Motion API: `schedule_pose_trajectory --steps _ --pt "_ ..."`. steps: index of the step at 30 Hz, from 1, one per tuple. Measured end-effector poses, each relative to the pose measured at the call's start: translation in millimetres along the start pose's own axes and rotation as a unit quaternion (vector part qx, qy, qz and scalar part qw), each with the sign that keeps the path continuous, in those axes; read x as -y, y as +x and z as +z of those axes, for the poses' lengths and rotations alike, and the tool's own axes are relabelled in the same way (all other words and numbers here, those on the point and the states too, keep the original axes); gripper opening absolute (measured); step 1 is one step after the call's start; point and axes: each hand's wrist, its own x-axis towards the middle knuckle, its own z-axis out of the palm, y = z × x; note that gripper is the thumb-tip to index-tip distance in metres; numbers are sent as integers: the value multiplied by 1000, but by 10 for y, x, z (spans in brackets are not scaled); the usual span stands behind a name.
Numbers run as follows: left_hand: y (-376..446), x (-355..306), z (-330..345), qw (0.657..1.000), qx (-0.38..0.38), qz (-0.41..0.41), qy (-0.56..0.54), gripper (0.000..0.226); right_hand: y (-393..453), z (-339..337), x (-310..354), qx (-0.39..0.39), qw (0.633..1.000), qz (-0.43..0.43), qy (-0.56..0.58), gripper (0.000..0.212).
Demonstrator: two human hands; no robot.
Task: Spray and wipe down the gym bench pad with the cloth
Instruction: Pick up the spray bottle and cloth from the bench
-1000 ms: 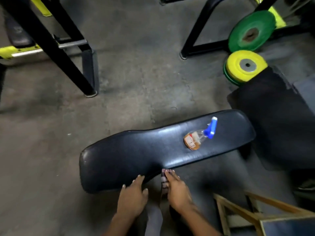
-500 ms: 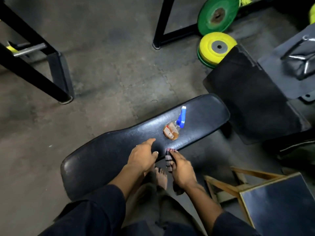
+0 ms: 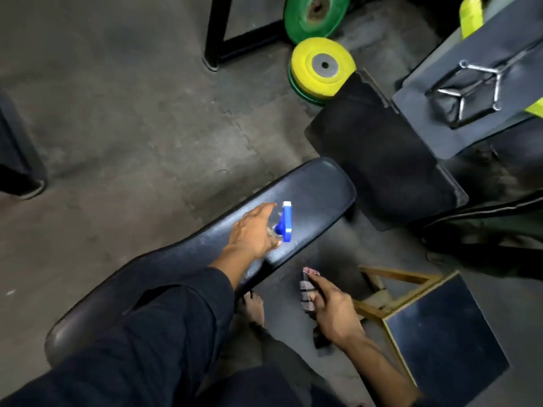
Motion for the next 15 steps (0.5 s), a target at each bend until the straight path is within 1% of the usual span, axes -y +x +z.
schedule_pose_trajectory --steps 2,3,6,7,10,12,15 --pt "125 4 35 1000 16 13 10 94 -51 -25 -31 -14 999 24 25 54" --pt "159 7 70 1000 21 15 14 87 -77 -26 -44 -22 999 33 36 53" --pt "183 41 168 999 13 31 16 56 -124 13 -64 -35 995 49 73 49" --pt "182 19 206 999 12 42 24 49 -146 9 -79 -40 993 60 97 49" --pt "130 30 264 996 -1 68 50 35 -197 41 -92 -41 989 69 128 51" --pt "108 -101 392 993 16 91 75 31 -285 0 -179 -52 982 93 159 51" --pt "8 -368 600 986 44 130 89 27 -436 -22 -376 -76 961 140 225 49"
